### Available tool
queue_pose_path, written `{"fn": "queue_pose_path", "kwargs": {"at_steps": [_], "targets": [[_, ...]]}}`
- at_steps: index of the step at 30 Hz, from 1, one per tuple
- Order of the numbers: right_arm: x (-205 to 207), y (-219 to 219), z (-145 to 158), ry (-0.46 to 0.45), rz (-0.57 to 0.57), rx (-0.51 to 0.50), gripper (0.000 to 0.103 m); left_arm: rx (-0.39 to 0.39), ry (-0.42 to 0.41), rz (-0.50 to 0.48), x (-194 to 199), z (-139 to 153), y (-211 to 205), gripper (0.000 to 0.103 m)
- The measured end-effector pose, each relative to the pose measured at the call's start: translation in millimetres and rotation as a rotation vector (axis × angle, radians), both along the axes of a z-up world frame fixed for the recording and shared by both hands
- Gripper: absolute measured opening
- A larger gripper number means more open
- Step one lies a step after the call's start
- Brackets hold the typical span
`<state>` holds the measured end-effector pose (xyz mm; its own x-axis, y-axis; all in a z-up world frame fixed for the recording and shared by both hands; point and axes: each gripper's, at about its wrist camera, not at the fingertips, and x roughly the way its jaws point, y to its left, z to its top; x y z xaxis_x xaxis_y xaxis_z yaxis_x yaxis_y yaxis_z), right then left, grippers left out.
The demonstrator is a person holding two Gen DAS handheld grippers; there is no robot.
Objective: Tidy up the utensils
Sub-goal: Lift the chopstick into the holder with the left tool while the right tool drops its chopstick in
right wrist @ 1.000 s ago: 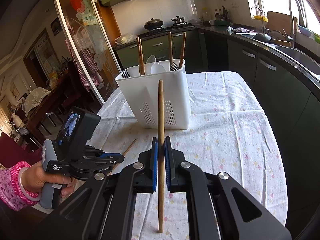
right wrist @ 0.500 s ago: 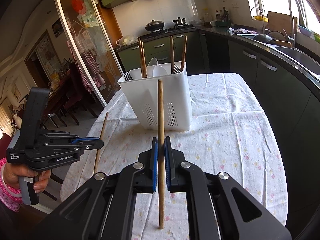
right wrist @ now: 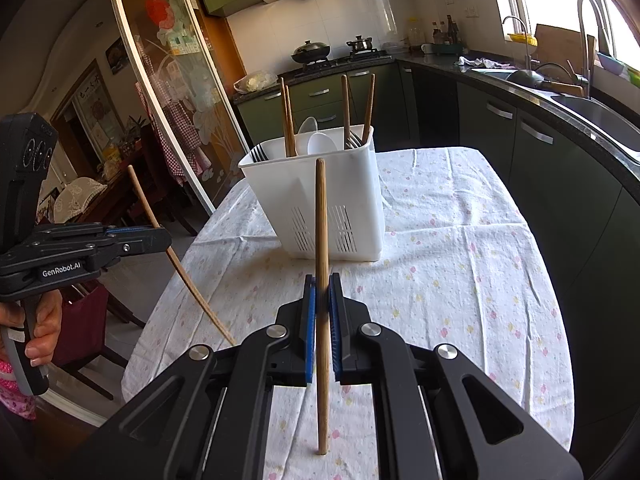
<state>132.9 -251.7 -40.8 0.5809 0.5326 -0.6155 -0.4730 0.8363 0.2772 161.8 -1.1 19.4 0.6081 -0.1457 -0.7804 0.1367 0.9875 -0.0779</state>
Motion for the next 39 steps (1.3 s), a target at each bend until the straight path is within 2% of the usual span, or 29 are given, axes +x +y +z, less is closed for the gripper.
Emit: {"fn": "queue_pose_path", "kwargs": {"at_steps": [4, 11, 16, 24, 33, 36, 39], "targets": [[-1, -4, 3, -0.007, -0.003, 0.008, 0.007, -0.026, -0.071, -0.006, 5, 31, -2, 0.005], [-1, -12, 2, -0.003, -0.012, 0.015, 0.007, -0.028, -0.281, 0.029, 26, 100, -9, 0.005], [0, -19, 10, -0.004, 0.005, 0.061, 0.007, -0.025, -0.377, 0.066, 48, 124, -12, 0.005], [-4, -15, 83, -0.173, 0.024, 0.061, 0.007, -0.014, -0.373, 0.093, 80, 117, -14, 0.006], [16, -3, 164, -0.411, -0.038, 0.181, 0.007, -0.023, -0.366, 0.121, 97, 93, -6, 0.006], [32, 12, 178, -0.464, -0.073, 0.161, 0.007, -0.01, -0.352, 0.124, 101, 84, -5, 0.006], [53, 27, 179, -0.467, -0.083, 0.151, 0.007, -0.001, -0.334, 0.127, 103, 76, -2, 0.006]]}}
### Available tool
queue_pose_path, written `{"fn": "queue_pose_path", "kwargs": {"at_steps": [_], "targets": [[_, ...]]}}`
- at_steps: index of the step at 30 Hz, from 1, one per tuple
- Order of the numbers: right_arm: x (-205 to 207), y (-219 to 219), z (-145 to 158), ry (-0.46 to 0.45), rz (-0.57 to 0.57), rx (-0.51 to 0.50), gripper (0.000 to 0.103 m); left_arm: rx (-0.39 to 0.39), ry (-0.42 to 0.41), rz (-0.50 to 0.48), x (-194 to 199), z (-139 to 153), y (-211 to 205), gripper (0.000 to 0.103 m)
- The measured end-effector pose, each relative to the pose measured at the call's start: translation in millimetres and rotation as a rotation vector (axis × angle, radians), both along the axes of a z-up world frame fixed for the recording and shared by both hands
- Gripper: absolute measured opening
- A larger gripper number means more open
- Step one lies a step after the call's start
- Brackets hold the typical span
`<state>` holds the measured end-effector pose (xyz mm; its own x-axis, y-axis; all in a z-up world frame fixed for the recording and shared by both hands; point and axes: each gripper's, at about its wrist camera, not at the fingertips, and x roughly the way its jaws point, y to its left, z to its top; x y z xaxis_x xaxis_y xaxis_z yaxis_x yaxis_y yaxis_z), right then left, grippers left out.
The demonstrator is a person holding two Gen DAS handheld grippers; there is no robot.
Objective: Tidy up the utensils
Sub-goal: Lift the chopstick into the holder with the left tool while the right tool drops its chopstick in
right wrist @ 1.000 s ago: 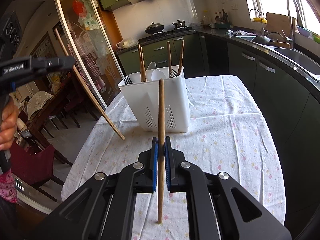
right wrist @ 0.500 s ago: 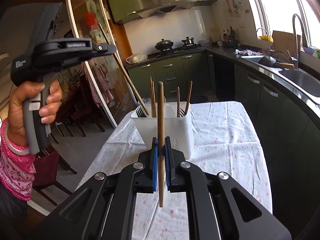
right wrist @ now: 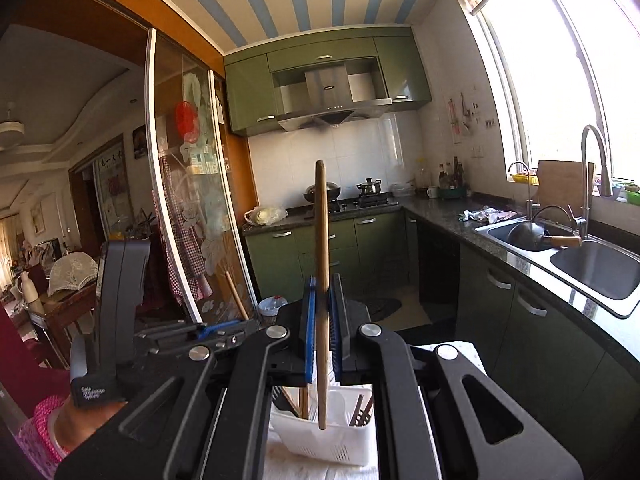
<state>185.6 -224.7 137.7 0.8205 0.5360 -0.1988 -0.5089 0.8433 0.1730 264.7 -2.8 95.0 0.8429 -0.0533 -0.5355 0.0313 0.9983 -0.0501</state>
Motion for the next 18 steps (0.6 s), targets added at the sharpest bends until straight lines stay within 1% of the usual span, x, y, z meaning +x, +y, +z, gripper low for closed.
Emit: {"fn": "queue_pose_path", "kwargs": {"at_steps": [2, 5, 7, 10, 18], "targets": [[17, 8, -6, 0.019, -0.006, 0.003, 0.007, -0.005, 0.004, 0.0, 0, -6, 1, 0.006], [34, 18, -21, 0.049, -0.016, 0.001, 0.007, 0.014, 0.002, -0.002, 0, -16, -3, 0.006], [40, 26, -31, 0.061, -0.025, -0.018, 0.007, 0.026, -0.001, 0.002, 1, -21, -6, 0.006], [49, 33, -43, 0.085, -0.016, -0.033, 0.007, 0.024, -0.008, 0.007, 2, -27, -7, 0.006], [63, 42, -61, 0.104, -0.021, -0.075, 0.007, 0.009, -0.005, 0.02, -1, -33, -6, 0.006]]}}
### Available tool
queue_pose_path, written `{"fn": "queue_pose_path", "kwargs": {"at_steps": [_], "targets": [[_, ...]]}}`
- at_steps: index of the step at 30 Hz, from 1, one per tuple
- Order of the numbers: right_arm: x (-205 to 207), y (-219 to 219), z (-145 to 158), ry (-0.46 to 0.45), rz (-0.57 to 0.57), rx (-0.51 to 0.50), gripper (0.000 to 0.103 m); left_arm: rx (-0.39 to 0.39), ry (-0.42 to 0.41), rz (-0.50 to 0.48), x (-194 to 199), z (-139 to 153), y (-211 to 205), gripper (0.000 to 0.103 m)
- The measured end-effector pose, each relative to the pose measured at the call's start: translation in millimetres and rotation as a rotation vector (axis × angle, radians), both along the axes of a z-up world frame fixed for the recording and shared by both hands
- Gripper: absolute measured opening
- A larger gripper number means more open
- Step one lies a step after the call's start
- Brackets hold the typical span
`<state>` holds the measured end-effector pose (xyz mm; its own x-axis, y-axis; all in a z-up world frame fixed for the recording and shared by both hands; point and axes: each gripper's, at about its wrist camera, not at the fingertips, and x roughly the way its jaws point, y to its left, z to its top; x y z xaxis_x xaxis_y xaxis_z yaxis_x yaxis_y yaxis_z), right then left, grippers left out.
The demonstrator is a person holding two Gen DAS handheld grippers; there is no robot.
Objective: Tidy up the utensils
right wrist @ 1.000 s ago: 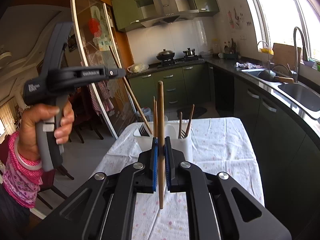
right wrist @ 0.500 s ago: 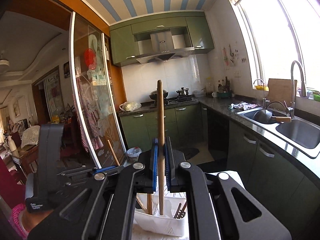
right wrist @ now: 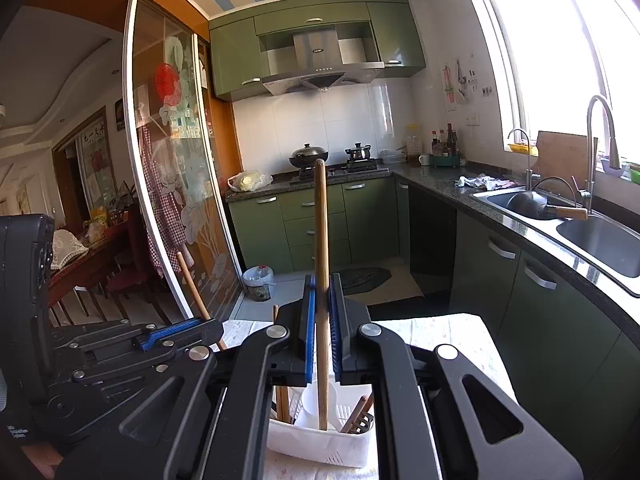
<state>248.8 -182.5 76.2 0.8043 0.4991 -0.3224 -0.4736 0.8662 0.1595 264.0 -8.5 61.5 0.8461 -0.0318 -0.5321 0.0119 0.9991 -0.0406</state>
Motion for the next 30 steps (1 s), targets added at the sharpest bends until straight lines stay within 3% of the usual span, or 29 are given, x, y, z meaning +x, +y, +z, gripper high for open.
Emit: {"fn": "queue_pose_path", "kwargs": {"at_steps": [18, 20, 23, 25, 30], "targets": [[5, 3, -29, 0.017, 0.02, -0.023, 0.008, -0.019, 0.003, -0.006, 6, -19, 4, 0.006], [4, 3, -28, 0.003, 0.017, -0.036, 0.018, -0.023, 0.002, -0.012, 7, -20, 4, 0.008], [-1, 5, -30, -0.016, 0.014, -0.052, 0.024, -0.032, -0.009, -0.014, 4, -21, 4, 0.028], [-3, 5, -31, -0.018, 0.021, -0.052, 0.03, -0.031, -0.021, -0.015, 1, -21, 4, 0.048], [-16, -4, -30, -0.047, 0.023, -0.036, 0.04, 0.002, -0.076, 0.004, -17, -15, 0, 0.062]]}}
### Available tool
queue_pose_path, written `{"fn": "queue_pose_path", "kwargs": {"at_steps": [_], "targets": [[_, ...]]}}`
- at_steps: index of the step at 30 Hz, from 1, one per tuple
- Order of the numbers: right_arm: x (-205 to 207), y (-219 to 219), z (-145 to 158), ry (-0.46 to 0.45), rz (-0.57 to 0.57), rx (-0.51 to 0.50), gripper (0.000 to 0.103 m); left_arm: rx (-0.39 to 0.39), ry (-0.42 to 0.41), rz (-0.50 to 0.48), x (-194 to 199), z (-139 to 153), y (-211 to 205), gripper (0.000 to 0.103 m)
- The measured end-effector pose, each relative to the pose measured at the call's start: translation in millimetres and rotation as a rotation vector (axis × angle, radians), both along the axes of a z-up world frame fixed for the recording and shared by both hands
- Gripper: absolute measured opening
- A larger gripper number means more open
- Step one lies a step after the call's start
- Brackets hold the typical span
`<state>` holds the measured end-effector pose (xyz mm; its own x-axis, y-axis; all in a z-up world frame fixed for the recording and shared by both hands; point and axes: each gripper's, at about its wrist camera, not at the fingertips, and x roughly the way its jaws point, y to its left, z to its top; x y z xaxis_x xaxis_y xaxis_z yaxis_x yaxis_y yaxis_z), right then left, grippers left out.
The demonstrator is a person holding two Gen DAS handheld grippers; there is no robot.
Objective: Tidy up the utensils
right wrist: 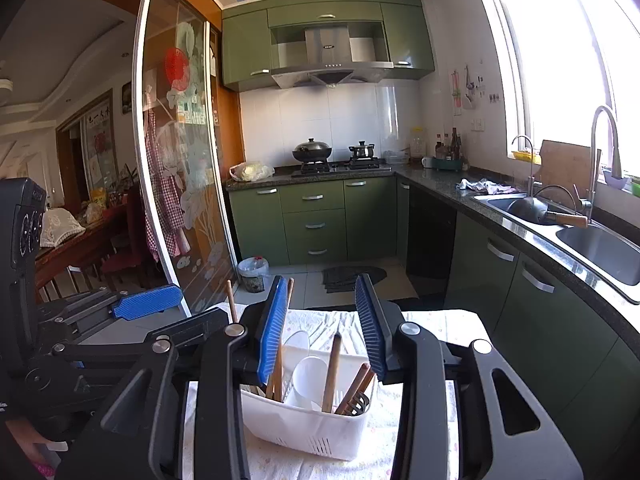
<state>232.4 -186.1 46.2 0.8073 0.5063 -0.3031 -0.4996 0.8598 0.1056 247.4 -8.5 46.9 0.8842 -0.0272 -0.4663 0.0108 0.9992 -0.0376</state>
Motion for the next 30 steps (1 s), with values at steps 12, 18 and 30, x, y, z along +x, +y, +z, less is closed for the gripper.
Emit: {"fn": "queue_pose_path", "kwargs": {"at_steps": [12, 18, 30], "targets": [[-54, -22, 15, -0.127, -0.022, -0.01, 0.083, 0.025, -0.114, 0.058, -62, 18, 4, 0.086], [-87, -42, 2, -0.114, -0.025, 0.001, 0.096, 0.019, -0.113, 0.084, -91, 8, 7, 0.087], [-108, -78, -30, -0.138, -0.05, 0.033, 0.098, 0.028, -0.107, 0.069, -115, -21, 13, 0.091]]}}
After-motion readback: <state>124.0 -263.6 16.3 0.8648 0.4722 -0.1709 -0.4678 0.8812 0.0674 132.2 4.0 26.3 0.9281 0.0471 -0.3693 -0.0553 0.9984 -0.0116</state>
